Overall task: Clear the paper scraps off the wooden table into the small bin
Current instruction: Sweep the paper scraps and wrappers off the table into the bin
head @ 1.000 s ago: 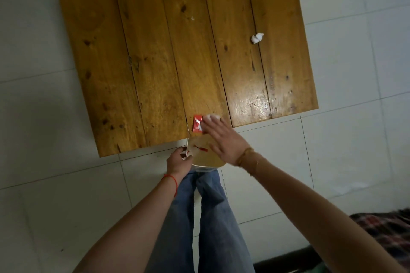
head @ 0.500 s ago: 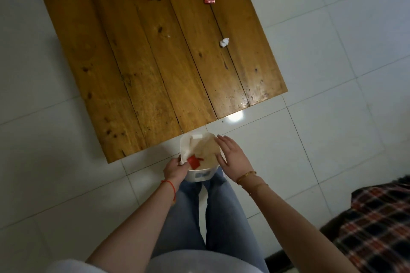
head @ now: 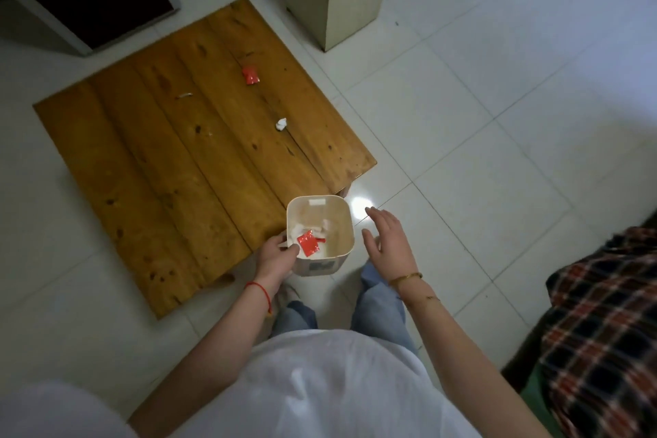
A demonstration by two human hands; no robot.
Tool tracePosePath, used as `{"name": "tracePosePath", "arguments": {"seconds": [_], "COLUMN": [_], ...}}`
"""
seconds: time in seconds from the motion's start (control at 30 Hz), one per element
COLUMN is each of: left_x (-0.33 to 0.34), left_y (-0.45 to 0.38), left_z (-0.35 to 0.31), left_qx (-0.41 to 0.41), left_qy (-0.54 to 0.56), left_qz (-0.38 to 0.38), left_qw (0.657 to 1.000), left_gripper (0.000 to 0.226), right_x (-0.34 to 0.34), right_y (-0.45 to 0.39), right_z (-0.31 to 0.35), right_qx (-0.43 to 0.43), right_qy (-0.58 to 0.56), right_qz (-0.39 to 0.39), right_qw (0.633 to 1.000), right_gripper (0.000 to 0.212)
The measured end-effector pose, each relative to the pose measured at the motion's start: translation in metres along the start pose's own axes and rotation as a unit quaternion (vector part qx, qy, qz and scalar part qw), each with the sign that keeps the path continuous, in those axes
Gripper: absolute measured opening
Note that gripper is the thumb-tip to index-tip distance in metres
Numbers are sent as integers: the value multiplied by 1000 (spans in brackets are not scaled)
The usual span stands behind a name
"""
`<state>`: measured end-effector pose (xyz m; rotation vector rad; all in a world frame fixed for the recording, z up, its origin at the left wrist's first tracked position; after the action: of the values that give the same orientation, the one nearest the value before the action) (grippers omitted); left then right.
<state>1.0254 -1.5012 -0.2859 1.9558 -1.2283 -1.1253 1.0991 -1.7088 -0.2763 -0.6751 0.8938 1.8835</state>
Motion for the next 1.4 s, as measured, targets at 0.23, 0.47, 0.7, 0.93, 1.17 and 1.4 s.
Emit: {"name": "tracePosePath", "arguments": {"seconds": [0.23, 0.47, 0.7, 0.93, 1.17, 1.4], "left_x": [65, 160, 210, 222, 215, 184], "left_y": [17, 29, 16, -30, -95, -139], "left_z": [-100, -199, -278, -331, -401, -473], "left_qx": [45, 60, 37, 22, -3, -37], "left_qy": [-25, 33, 85, 133, 181, 238], "left_qz": [-5, 0, -11, -51, -87, -107], "left_qw": [999, 998, 996, 990, 980, 965], "left_gripper": [46, 35, 39, 30, 23, 12], "right_x": [-116, -242, -311, -331, -347, -354], "right_y": [-35, -90, -162, -256, -392, -531], "right_z": [-65, -134, -166, -164, -128, -51], "right_qx": [-1, -34, -66, -110, -163, -251], "right_qy": [-22, -21, -22, -8, 14, 60], "right_qz": [-36, -46, -39, 5, 61, 140], "right_qw": [999, 998, 997, 994, 985, 956], "right_gripper": [43, 43, 41, 42, 42, 42]}}
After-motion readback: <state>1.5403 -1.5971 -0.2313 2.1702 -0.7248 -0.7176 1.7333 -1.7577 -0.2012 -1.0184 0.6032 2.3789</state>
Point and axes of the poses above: each hand's wrist, its own y-axis away from the middle knuckle, its own x-axis out of the palm, z = x × y, the point moved 1 cm from there along -y, towards the middle knuckle, and after that the axes turned 3 degrees about -y, right-handed, at the moved point
